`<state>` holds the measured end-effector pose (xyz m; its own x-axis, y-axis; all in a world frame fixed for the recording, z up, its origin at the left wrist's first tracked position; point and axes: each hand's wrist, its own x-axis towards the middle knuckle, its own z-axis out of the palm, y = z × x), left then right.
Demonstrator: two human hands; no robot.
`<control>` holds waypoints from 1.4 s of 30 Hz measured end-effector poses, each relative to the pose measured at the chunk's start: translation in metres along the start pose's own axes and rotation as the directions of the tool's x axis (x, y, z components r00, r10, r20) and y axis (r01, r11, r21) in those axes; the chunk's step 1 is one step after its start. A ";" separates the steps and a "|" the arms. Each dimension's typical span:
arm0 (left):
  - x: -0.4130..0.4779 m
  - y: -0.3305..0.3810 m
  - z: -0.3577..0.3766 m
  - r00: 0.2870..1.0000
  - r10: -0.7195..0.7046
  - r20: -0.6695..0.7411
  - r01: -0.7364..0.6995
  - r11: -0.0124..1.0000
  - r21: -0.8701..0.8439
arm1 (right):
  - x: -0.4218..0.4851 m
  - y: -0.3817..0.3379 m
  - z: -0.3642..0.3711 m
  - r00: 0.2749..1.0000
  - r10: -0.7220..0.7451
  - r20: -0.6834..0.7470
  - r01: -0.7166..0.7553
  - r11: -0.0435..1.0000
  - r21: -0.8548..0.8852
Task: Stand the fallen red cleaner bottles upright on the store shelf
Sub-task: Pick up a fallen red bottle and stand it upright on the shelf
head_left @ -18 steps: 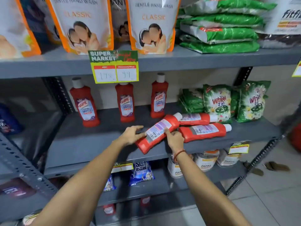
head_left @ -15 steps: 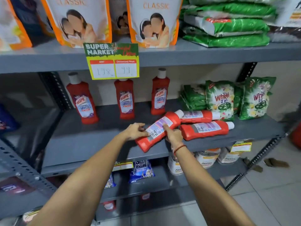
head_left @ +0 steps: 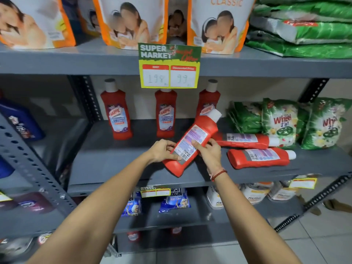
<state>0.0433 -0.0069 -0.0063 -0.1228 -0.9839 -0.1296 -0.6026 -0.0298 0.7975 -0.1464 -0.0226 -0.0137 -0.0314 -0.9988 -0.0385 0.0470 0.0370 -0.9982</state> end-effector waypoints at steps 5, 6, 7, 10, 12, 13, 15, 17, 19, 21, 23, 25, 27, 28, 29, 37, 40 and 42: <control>-0.034 -0.026 -0.045 0.971 0.023 -0.236 -0.048 0.994 -0.101 | 0.000 -0.037 0.064 0.946 -0.198 0.257 0.237 0.963 -0.129; -0.040 -0.032 -0.053 0.959 0.022 -0.284 -0.053 0.993 -0.101 | -0.001 -0.041 0.077 0.930 -0.224 0.290 0.275 0.950 -0.147; -0.046 -0.039 -0.061 0.943 0.008 -0.332 -0.045 0.994 -0.102 | -0.002 -0.044 0.091 0.913 -0.240 0.328 0.305 0.938 -0.162; -0.067 -0.065 -0.083 0.879 -0.055 -0.474 -0.016 0.989 -0.144 | -0.008 -0.047 0.136 0.854 -0.243 0.459 0.353 0.920 -0.169; -0.080 -0.081 -0.093 0.830 -0.078 -0.552 -0.009 0.988 -0.153 | -0.012 -0.048 0.162 0.813 -0.232 0.534 0.389 0.899 -0.202; -0.086 -0.087 -0.097 0.814 -0.086 -0.575 -0.008 0.987 -0.160 | -0.014 -0.048 0.173 0.795 -0.226 0.563 0.404 0.889 -0.214; -0.095 -0.100 -0.104 0.798 -0.102 -0.593 -0.006 0.984 -0.178 | -0.017 -0.044 0.192 0.771 -0.228 0.595 0.437 0.868 -0.234; -0.101 -0.112 -0.106 0.798 -0.113 -0.592 -0.005 0.981 -0.193 | -0.019 -0.037 0.204 0.763 -0.215 0.609 0.447 0.856 -0.258; -0.103 -0.124 -0.104 0.804 -0.118 -0.583 -0.005 0.979 -0.204 | -0.022 -0.028 0.211 0.759 -0.191 0.622 0.433 0.862 -0.264; -0.103 -0.133 -0.100 0.812 -0.120 -0.570 -0.024 0.971 -0.239 | -0.024 -0.021 0.215 0.755 -0.195 0.626 0.441 0.858 -0.264; -0.101 -0.140 -0.098 0.820 -0.114 -0.561 -0.044 0.965 -0.260 | -0.025 -0.016 0.218 0.750 -0.203 0.630 0.449 0.855 -0.260; -0.100 -0.143 -0.098 0.825 -0.097 -0.557 -0.066 0.962 -0.266 | -0.024 -0.014 0.219 0.747 -0.204 0.633 0.454 0.852 -0.261; -0.100 -0.143 -0.097 0.829 -0.090 -0.552 -0.076 0.960 -0.269 | -0.023 -0.015 0.218 0.752 -0.205 0.627 0.461 0.843 -0.278; -0.100 -0.143 -0.097 0.826 -0.095 -0.555 -0.071 0.961 -0.269 | -0.023 -0.016 0.219 0.760 -0.204 0.617 0.460 0.839 -0.290; -0.100 -0.141 -0.096 0.815 -0.102 -0.571 -0.063 0.963 -0.261 | -0.023 -0.017 0.220 0.773 -0.206 0.600 0.457 0.837 -0.301; -0.099 -0.112 -0.027 0.562 -0.155 -0.813 -0.011 0.981 -0.195 | -0.045 -0.017 0.232 0.875 -0.316 0.367 0.455 0.794 -0.402; -0.088 -0.099 -0.022 0.516 -0.253 -0.819 -0.014 0.953 -0.303 | -0.053 -0.020 0.235 0.890 -0.307 0.336 0.432 0.803 -0.410; -0.083 -0.098 -0.026 0.503 -0.278 -0.818 0.006 0.948 -0.318 | -0.055 -0.024 0.232 0.887 -0.288 0.361 0.418 0.832 -0.364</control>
<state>0.1326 0.0735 -0.0581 0.7508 -0.6311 0.1951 -0.3209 -0.0903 0.9428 0.0859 0.0234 0.0234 0.3192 -0.9085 0.2698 -0.3373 -0.3749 -0.8635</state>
